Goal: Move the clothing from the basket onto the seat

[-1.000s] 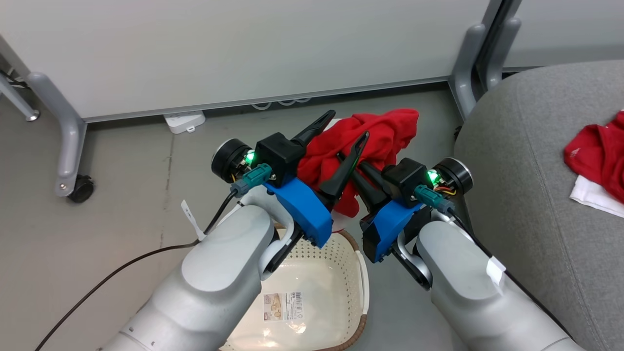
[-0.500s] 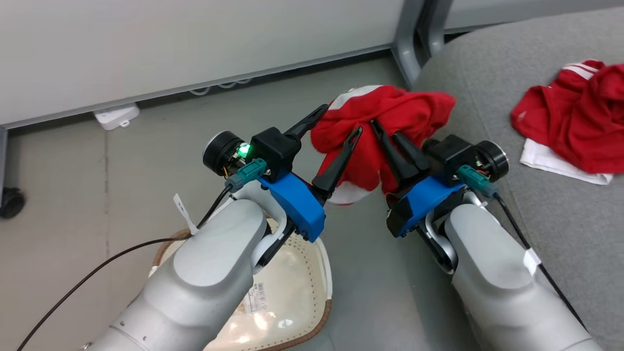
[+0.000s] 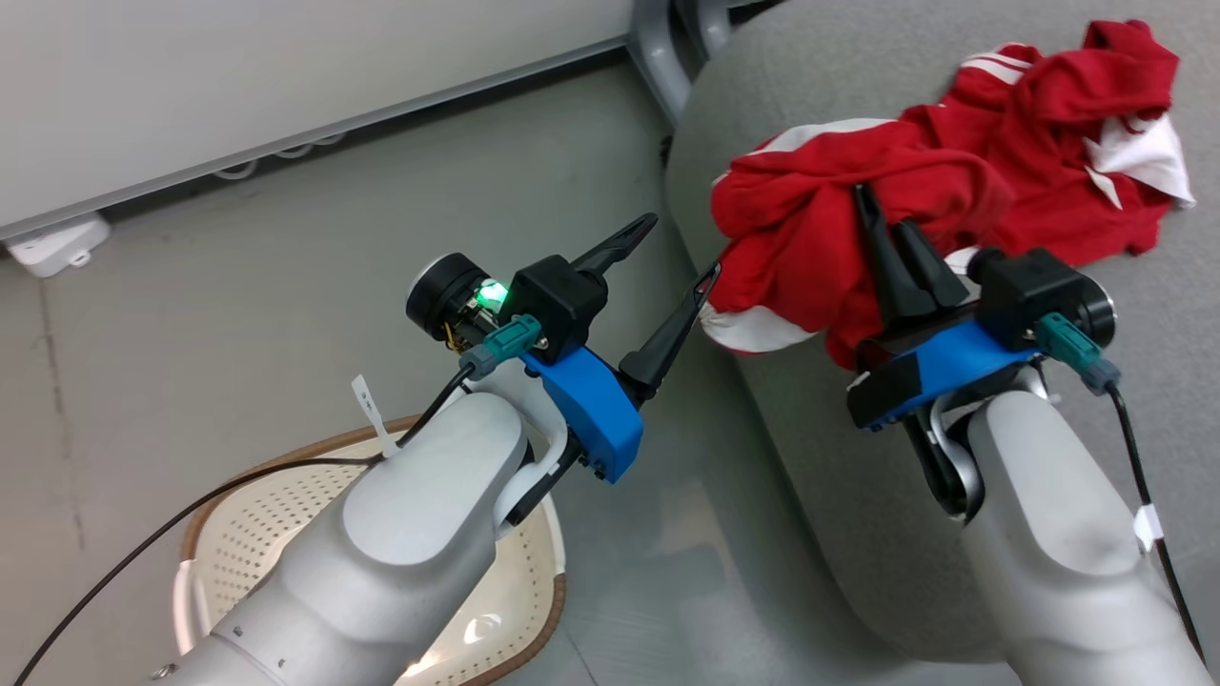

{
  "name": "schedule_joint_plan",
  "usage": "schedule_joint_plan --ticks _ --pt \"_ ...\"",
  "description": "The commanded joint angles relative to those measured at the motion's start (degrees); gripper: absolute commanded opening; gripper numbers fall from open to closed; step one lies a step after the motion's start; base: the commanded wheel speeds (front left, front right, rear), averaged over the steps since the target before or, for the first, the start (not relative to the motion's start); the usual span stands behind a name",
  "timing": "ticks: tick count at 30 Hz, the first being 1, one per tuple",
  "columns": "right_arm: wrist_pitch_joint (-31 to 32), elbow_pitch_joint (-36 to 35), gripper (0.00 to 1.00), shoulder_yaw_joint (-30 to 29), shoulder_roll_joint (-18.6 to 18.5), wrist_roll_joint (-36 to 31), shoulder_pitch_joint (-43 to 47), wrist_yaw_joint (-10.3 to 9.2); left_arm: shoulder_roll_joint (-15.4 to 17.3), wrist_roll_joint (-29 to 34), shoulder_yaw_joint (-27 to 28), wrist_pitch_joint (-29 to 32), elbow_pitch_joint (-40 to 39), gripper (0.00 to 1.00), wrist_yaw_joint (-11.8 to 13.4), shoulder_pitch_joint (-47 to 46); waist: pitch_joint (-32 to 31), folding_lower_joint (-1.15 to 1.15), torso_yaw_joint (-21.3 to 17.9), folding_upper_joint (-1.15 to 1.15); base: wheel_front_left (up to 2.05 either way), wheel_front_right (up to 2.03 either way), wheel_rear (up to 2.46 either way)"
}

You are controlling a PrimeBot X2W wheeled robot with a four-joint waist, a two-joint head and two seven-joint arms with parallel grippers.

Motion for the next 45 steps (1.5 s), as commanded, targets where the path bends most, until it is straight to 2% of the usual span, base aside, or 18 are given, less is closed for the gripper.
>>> schedule_joint_plan --ticks 1,6,15,26,36,41,45 --pt "-0.04 -0.73 0.0 -0.76 -0.27 -0.52 1.0 -0.06 0.39 0.23 -0.31 0.11 -0.19 1.0 0.06 -0.08 0.95 0.0 -2.05 0.0 0.0 0.0 0.0" --pt "-0.04 -2.41 0.0 -4.31 -0.51 -0.79 3.26 -0.06 0.63 0.55 -1.28 0.75 -0.77 1.0 -0.08 0.21 1.62 0.0 -5.13 0.0 0.0 0.0 0.0" --pt "-0.04 -4.65 0.0 -8.6 1.24 -0.89 6.54 -0.06 1.24 0.67 -2.85 1.88 -2.02 1.0 -0.04 0.77 3.2 0.0 -10.07 0.0 0.0 0.0 0.0" --pt "-0.05 -7.03 0.0 -10.05 1.59 -1.27 6.51 -0.06 1.69 0.39 -3.37 1.94 -3.01 1.0 0.43 0.21 4.09 0.0 -10.06 0.0 0.0 0.0 0.0" --pt "-0.04 -16.53 0.0 -14.49 -3.04 -1.47 -2.7 -0.06 3.72 1.51 -2.72 3.01 -5.61 1.0 1.57 -3.37 10.89 0.0 -7.65 0.0 0.0 0.0 0.0" --pt "-0.03 -19.74 0.0 -20.58 -6.38 -0.06 -10.6 -0.06 5.71 2.41 -2.41 4.56 -7.71 1.0 2.24 -5.83 17.07 0.0 -7.04 0.0 0.0 0.0 0.0" --pt "-0.03 -20.45 0.0 -27.8 -9.35 1.25 -15.88 -0.06 7.22 3.31 -2.26 5.87 -9.64 1.0 2.59 -8.07 22.16 0.0 -6.41 0.0 0.0 0.0 0.0"
